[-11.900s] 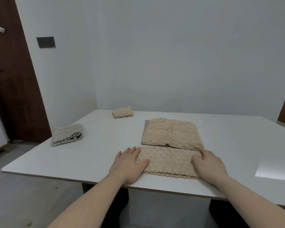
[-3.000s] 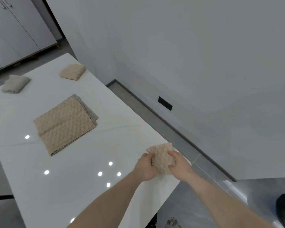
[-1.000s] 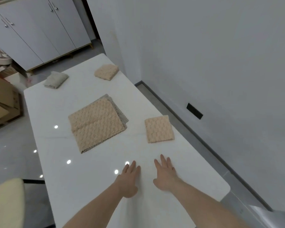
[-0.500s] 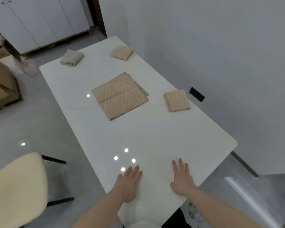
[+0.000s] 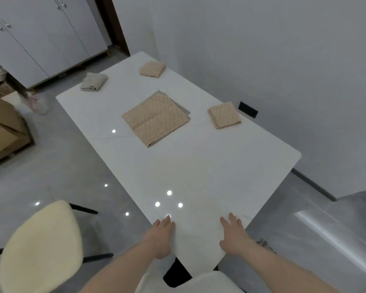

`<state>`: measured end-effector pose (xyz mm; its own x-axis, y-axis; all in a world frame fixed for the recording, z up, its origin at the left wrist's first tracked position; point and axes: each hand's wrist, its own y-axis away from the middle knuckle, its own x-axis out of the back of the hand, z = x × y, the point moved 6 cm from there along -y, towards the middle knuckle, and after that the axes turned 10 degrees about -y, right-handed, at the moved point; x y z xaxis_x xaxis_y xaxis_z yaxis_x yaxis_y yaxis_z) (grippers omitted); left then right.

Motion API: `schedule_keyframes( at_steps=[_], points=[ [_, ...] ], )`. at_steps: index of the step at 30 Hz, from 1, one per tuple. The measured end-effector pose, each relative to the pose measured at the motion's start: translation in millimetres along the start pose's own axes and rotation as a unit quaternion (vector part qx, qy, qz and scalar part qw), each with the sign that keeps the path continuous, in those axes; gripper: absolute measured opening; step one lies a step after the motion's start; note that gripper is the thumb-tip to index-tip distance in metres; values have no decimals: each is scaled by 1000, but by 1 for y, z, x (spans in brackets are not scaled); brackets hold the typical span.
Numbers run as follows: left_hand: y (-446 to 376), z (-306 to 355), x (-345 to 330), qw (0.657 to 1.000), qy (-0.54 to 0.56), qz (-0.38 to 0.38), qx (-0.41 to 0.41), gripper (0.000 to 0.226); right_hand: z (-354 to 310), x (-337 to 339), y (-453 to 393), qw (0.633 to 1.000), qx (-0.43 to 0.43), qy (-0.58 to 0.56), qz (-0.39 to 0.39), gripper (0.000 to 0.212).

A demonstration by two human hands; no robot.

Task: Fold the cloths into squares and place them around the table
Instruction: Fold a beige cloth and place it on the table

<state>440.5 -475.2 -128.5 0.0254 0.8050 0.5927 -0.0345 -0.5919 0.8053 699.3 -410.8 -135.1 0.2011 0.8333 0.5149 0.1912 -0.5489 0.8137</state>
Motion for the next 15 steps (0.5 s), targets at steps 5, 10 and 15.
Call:
schedule_keyframes(
  at_steps=[5, 10, 15],
  points=[
    [-1, -4, 12, 1000, 24, -14, -6, 81, -1, 7, 1, 1000, -22, -1, -15, 82],
    [-9, -8, 32, 999, -13, -14, -39, 59, -17, 18, -7, 997, -67, -39, -23, 72],
    [-31, -40, 62, 993, -31, -10, -116, 64, -40, 29, -31, 989, -127, -76, 23, 62]
  ],
)
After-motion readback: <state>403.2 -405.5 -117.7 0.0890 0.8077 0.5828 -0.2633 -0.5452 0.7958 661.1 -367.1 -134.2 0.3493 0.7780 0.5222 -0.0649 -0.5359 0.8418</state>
